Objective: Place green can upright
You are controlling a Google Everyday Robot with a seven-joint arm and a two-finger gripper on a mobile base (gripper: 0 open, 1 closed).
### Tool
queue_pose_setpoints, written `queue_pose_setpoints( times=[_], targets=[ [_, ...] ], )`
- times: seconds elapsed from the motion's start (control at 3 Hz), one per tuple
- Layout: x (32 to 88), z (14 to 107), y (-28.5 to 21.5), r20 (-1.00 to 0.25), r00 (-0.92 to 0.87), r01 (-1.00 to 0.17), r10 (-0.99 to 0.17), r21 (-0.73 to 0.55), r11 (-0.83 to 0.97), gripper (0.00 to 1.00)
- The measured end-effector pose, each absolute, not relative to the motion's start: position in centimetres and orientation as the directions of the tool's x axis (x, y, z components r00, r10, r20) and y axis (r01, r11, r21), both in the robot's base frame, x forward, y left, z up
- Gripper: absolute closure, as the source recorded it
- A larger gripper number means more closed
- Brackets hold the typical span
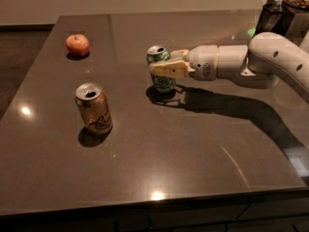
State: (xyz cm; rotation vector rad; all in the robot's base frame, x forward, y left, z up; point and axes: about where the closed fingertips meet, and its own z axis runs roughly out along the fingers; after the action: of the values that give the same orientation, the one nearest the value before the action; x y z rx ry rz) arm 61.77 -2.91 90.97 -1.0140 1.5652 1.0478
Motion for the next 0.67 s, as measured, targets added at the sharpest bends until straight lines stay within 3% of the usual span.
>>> queue_pose_setpoints(
  times=[0.67],
  targets=[
    [62.85,90.46,-2.24,-0.985,-0.175,-0.947,0.014,0.172,0.27,0.59]
  ],
)
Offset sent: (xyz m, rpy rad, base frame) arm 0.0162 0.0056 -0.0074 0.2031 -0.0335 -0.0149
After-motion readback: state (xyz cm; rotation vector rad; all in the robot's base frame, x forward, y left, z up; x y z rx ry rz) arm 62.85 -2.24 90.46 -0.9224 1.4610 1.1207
